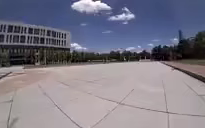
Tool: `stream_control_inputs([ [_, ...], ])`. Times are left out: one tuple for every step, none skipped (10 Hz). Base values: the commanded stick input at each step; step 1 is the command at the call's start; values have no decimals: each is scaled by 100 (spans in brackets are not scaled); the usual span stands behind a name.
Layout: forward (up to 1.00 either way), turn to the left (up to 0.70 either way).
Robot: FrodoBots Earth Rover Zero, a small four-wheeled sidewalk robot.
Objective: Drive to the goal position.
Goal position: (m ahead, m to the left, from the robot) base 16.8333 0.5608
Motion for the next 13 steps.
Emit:
stream_control_inputs([
  [50,0],
  [50,0],
  [50,0],
  [50,0],
  [50,0],
  [50,0],
  [50,0],
  [50,0],
  [50,0],
  [50,0],
  [50,0],
  [50,0],
  [50,0],
])
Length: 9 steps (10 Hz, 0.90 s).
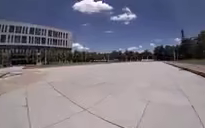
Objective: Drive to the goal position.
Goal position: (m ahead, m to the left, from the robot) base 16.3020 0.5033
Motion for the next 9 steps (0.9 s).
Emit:
stream_control_inputs([
  [50,0],
  [50,0],
  [50,0],
  [50,0],
  [50,0],
  [50,0],
  [50,0],
  [50,0],
  [50,0],
])
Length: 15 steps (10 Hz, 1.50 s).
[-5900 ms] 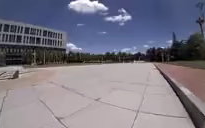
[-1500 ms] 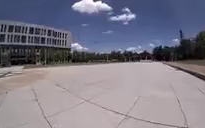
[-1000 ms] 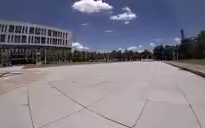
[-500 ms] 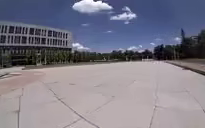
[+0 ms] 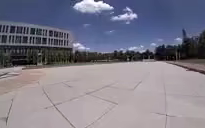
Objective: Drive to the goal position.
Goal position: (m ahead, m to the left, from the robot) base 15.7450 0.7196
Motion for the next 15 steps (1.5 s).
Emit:
stream_control_inputs([
  [50,0],
  [50,0],
  [50,0],
  [50,0],
  [50,0],
  [50,0],
  [50,0],
  [50,0],
  [50,0],
  [50,0],
  [50,0],
  [50,0],
  [50,0],
  [50,0],
  [50,0],
])
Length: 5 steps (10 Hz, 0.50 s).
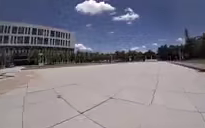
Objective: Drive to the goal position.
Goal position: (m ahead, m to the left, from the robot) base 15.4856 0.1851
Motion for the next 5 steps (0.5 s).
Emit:
stream_control_inputs([
  [50,0],
  [50,0],
  [50,0],
  [50,0],
  [50,0],
])
